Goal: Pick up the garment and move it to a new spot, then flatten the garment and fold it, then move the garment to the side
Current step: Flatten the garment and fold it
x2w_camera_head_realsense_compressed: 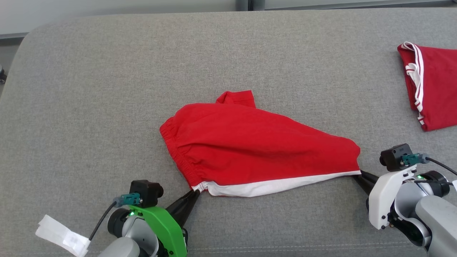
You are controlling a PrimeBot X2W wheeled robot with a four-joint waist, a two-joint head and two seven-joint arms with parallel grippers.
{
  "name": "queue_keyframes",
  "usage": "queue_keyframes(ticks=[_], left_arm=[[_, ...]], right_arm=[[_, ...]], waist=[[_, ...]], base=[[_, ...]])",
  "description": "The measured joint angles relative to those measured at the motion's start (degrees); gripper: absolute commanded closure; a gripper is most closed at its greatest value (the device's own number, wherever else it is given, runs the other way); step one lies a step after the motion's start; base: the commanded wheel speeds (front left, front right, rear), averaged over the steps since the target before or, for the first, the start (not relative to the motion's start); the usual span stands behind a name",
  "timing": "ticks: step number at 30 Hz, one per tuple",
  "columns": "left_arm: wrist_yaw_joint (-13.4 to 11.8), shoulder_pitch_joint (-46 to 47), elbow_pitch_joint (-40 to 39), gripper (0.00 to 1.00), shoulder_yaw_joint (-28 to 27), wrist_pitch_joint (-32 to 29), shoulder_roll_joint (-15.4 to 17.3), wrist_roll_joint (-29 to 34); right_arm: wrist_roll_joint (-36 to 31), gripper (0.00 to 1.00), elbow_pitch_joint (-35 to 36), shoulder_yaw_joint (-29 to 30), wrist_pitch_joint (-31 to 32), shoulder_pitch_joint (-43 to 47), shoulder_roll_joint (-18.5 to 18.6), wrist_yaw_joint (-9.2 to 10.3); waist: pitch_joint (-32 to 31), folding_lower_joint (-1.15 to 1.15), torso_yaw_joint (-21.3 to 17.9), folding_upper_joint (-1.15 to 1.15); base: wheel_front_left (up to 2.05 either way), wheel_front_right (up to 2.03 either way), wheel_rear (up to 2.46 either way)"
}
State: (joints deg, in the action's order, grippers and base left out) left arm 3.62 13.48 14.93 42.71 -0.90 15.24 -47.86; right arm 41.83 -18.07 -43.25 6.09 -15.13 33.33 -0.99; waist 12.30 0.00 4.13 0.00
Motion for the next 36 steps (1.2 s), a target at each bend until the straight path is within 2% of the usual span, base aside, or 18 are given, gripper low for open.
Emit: queue_keyframes(ticks=[8, 12, 19, 27, 32, 35, 36], left_arm=[[1.2, 0.3, -0.8, 1.0, 0.0, -0.1, 0.1, -0.7], [2.0, 1.0, -2.9, 1.0, -0.2, -1.6, 1.5, -2.2], [3.1, 7.3, -10.9, 1.0, -2.4, -9.1, 12.6, -4.3], [3.3, 10.6, -23.8, 1.0, -6.1, -19.0, 21.5, -13.4], [3.5, 10.6, -33.7, 1.0, -8.8, -23.2, 26.0, -20.2], [3.5, 10.6, -39.2, 1.0, -11.7, -24.6, 28.6, -24.0], [3.5, 10.6, -42.6, 1.0, -13.8, -25.7, 30.3, -26.7]], right_arm=[[0.2, 1.0, 0.1, 0.0, 0.5, -0.5, 0.0, -0.58], [1.1, 1.0, 1.4, 0.0, 1.7, -2.0, 0.4, -1.78], [6.2, 1.0, 7.5, 3.0, 6.4, -8.8, 2.8, -4.04], [21.4, 1.0, 17.1, 8.3, 14.1, -9.2, 6.5, -4.82], [32.9, 1.0, 27.4, 14.6, 13.3, -4.9, 7.5, -5.05], [36.2, 1.0, 32.9, 19.2, 11.6, -3.7, 10.1, -5.05], [37.8, 1.0, 36.2, 22.0, 11.1, -2.8, 12.2, -5.01]], waist=[[-0.2, 0.0, -0.1, 0.0], [-0.4, 0.0, -0.2, 0.0], [-2.0, 0.0, -0.8, 0.0], [-5.2, 0.0, -1.9, 0.0], [-7.3, 0.0, -2.9, 0.0], [-8.7, 0.0, -3.8, 0.0], [-9.7, 0.0, -4.4, 0.0]], base=[[0.0, 0.0, 0.0], [0.0, 0.0, 0.0], [0.0, 0.0, 0.0], [0.0, 0.0, 0.0], [0.0, 0.0, 0.0], [0.0, 0.0, 0.0], [0.0, 0.0, 0.0]])
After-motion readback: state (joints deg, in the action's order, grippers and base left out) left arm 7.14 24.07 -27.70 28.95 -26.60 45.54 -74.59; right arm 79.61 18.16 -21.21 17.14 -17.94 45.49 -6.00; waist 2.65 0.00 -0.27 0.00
